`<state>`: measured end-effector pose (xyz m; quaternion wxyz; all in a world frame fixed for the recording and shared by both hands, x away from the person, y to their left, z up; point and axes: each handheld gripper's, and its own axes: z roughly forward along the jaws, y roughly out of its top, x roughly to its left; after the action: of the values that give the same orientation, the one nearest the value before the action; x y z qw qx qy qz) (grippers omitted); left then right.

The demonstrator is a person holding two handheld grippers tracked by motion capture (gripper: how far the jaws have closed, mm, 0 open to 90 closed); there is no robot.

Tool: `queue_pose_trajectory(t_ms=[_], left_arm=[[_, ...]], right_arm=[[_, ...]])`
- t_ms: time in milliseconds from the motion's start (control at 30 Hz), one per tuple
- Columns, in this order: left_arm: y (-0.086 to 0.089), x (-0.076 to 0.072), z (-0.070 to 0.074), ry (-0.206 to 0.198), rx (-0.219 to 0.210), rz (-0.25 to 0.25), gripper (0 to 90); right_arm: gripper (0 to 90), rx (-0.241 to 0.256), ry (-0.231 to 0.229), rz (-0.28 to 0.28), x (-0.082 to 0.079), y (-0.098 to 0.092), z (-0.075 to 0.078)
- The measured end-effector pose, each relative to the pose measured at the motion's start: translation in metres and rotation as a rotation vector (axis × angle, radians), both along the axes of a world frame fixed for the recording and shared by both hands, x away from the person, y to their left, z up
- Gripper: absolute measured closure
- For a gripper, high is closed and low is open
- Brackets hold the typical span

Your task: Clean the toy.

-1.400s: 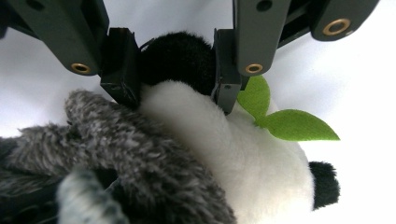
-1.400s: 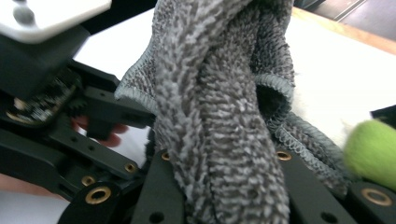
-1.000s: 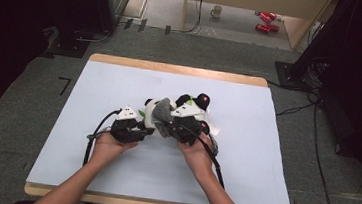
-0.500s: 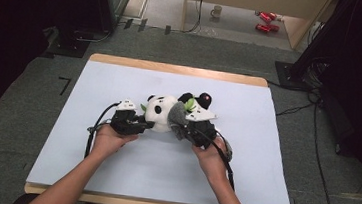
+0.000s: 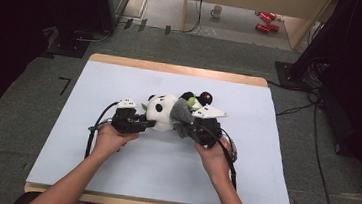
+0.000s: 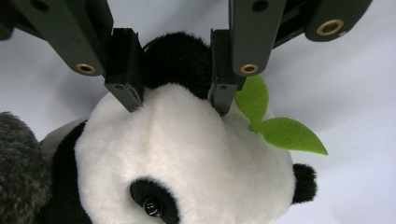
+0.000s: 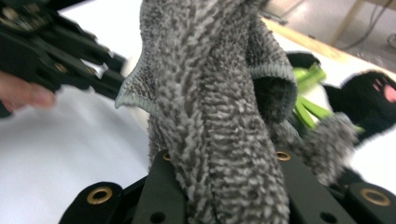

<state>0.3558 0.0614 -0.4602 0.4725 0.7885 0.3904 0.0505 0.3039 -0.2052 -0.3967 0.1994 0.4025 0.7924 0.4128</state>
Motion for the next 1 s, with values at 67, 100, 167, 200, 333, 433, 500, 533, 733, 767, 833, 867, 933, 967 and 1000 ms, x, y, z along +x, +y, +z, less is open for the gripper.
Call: queue_pose_trajectory(t_ms=[67, 100, 167, 200, 333, 433, 500, 533, 733, 767, 833, 867, 933, 967, 1000], left_arm=[[-0.002, -0.006, 0.002, -0.013, 0.006, -0.001, 62.4], [-0.004, -0.008, 0.002, -0.021, 0.004, 0.001, 62.4], [-0.007, -0.014, 0.004, -0.036, 0.008, 0.005, 62.3], [-0.008, -0.017, 0.005, -0.047, 0.013, 0.006, 62.3], [-0.011, -0.026, 0.005, -0.056, 0.002, 0.035, 62.2], [-0.010, -0.028, 0.003, -0.039, 0.006, 0.056, 62.2], [-0.009, -0.029, 0.002, -0.022, 0.017, 0.064, 62.3], [-0.009, -0.029, 0.001, -0.017, 0.029, 0.063, 62.4], [-0.010, -0.027, -0.001, -0.017, 0.035, 0.044, 62.4], [-0.010, -0.026, -0.001, -0.021, 0.041, 0.036, 62.4], [-0.010, -0.024, -0.001, -0.022, 0.046, 0.030, 62.4], [-0.010, -0.023, -0.001, -0.021, 0.046, 0.027, 62.4], [-0.008, -0.019, 0.000, -0.024, 0.059, 0.021, 62.5], [-0.007, -0.017, 0.000, -0.021, 0.056, 0.019, 62.5], [-0.006, -0.015, 0.001, -0.019, 0.053, 0.014, 62.6]], right_arm=[[78.1, 0.038, -0.006, 0.018, 0.000, 0.005, 0.003], [78.1, 0.057, -0.003, 0.027, 0.001, 0.008, 0.004], [78.0, 0.099, 0.006, 0.048, 0.003, 0.013, 0.006], [78.0, 0.112, 0.012, 0.055, 0.004, 0.015, 0.006], [77.7, 0.128, 0.030, 0.093, 0.009, 0.034, 0.001], [76.9, 0.124, 0.035, 0.106, 0.012, 0.046, -0.006], [76.8, 0.133, 0.051, 0.121, 0.015, 0.049, -0.011], [76.8, 0.138, 0.064, 0.123, 0.017, 0.049, -0.015], [77.4, 0.102, 0.066, 0.117, 0.022, 0.043, -0.022], [77.3, 0.090, 0.066, 0.113, 0.021, 0.042, -0.022], [77.3, 0.069, 0.057, 0.104, 0.020, 0.038, -0.022], [77.3, 0.059, 0.053, 0.096, 0.019, 0.035, -0.023], [77.4, 0.037, 0.052, 0.076, 0.018, 0.029, -0.024], [77.6, 0.026, 0.055, 0.065, 0.017, 0.024, -0.024], [77.8, 0.020, 0.058, 0.052, 0.015, 0.020, -0.025]])
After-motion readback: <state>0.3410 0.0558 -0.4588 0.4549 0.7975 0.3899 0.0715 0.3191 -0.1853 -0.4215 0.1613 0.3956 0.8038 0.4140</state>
